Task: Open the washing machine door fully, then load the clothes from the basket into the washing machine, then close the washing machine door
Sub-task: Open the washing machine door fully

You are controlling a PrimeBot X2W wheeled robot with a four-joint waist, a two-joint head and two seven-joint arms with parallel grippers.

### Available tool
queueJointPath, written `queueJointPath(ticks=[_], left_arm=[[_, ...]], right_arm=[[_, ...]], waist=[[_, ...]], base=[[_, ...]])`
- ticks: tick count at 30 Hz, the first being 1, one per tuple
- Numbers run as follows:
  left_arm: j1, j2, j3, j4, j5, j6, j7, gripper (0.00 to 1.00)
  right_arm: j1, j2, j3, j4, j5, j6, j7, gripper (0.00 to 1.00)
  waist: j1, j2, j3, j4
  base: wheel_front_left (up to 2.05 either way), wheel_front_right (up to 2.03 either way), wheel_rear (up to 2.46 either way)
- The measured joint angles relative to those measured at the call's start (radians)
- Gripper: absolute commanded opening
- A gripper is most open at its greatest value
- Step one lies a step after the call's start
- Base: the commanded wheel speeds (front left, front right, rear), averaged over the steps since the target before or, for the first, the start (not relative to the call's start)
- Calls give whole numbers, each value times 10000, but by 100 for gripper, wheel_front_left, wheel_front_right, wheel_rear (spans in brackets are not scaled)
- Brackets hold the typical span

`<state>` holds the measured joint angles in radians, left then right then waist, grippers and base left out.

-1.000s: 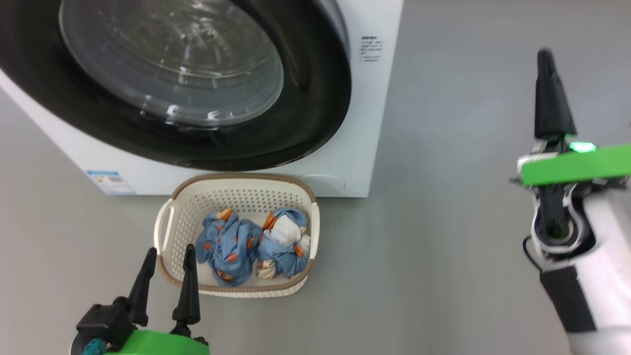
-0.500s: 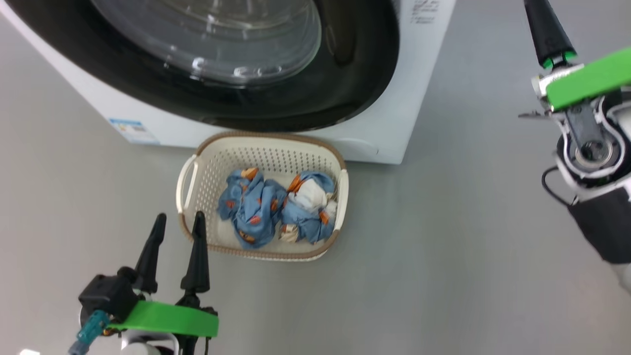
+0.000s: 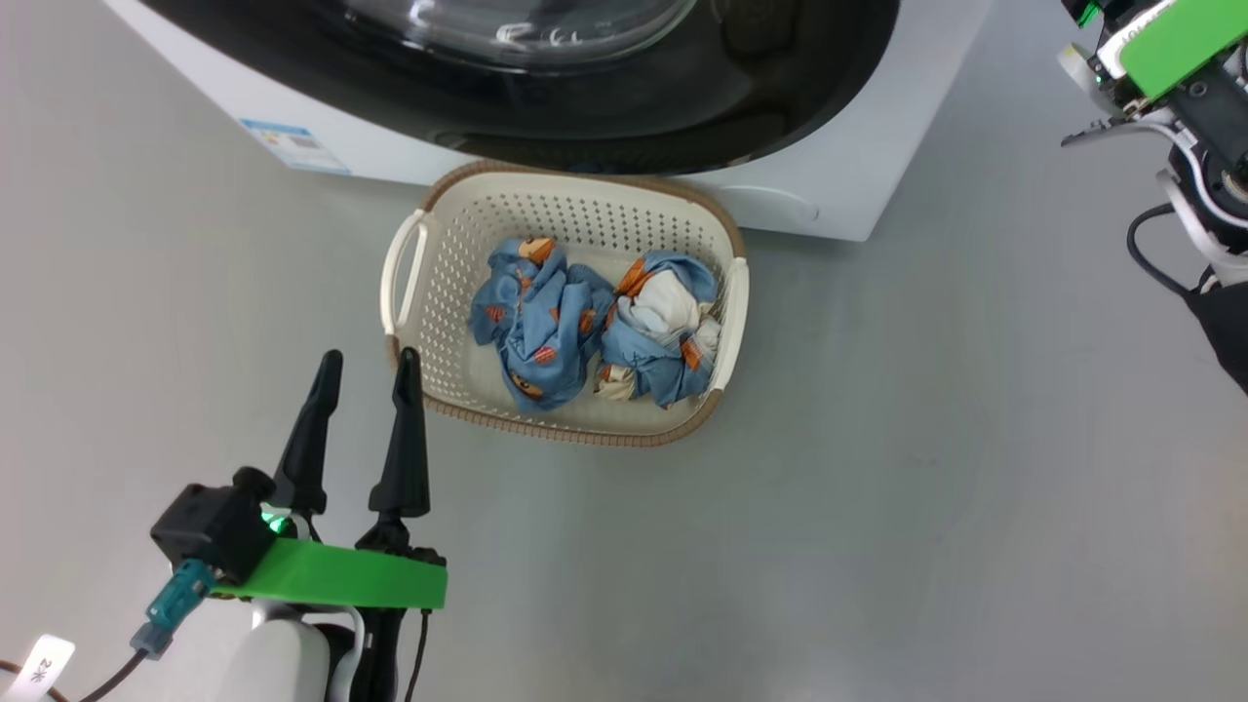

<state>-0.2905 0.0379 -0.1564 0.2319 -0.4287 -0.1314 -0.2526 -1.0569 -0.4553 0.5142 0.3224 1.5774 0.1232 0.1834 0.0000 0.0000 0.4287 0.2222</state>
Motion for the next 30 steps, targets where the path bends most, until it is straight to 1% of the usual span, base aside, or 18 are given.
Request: queueJointPath(ticks=[4, 10, 14, 30], left_arm=[[-35, -8, -48, 0, -29, 0, -2, 100], [-206, -19, -92, -33, -33, 0, -17, 100], [-232, -21, -146, -42, -56, 0, -17, 100], [-581, -31, -368, -136, -286, 0, -25, 100]], right_arm=[[-243, -31, -12, 54, 81, 0, 401, 0], [-329, -29, -40, 190, 79, 0, 621, 0], [-635, -27, -63, 207, 38, 0, 623, 0], [-1071, -67, 21, 324, -201, 0, 604, 0]], waist=[[0, 0, 258, 163], [0, 0, 521, 300], [0, 0, 678, 350], [0, 0, 1076, 647]], base=[[0, 0, 0], [0, 0, 0], [0, 0, 0], [0, 0, 0]])
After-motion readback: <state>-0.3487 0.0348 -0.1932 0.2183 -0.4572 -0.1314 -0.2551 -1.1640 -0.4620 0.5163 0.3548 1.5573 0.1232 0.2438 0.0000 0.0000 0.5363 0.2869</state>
